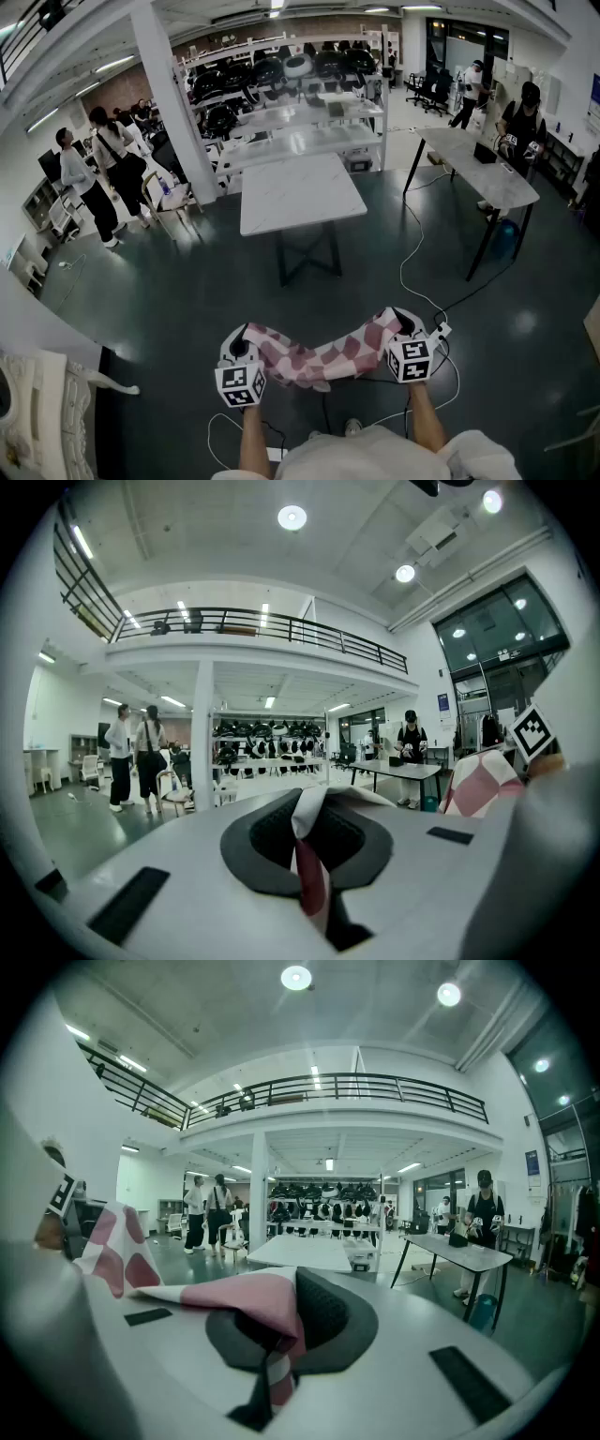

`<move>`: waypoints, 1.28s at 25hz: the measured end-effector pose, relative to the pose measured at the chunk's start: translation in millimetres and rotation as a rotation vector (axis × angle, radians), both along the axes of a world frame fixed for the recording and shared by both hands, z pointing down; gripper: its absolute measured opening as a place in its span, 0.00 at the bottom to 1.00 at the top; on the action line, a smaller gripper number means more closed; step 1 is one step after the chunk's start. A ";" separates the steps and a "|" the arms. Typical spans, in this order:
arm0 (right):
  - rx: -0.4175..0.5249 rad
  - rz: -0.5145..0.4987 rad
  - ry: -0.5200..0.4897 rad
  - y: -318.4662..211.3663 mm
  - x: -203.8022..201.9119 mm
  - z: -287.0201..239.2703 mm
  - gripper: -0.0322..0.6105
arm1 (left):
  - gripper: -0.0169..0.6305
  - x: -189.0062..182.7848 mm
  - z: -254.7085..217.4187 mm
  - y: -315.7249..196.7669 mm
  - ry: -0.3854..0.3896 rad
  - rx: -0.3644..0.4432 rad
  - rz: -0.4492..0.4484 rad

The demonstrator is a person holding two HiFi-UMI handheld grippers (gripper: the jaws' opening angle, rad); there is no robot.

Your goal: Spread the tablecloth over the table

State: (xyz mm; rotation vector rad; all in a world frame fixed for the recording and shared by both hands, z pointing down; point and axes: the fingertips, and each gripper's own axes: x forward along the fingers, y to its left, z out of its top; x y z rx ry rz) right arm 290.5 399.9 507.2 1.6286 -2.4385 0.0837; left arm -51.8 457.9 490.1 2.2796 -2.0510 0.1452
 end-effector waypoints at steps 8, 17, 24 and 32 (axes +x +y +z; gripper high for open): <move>0.001 -0.012 0.017 -3.8 9.9 -4.5 0.08 | 0.07 15.5 -7.0 -2.7 -0.001 0.003 -0.004; 0.026 -0.053 -0.021 -19.6 25.7 -18.5 0.08 | 0.07 33.4 -25.6 -10.6 -0.014 0.040 -0.035; 0.035 -0.106 -0.040 -33.8 27.7 -24.6 0.08 | 0.07 55.2 -31.1 -22.9 -0.021 0.056 -0.044; 0.051 -0.129 -0.042 -71.8 15.0 -25.9 0.08 | 0.07 49.1 -31.6 -61.5 -0.024 0.069 -0.046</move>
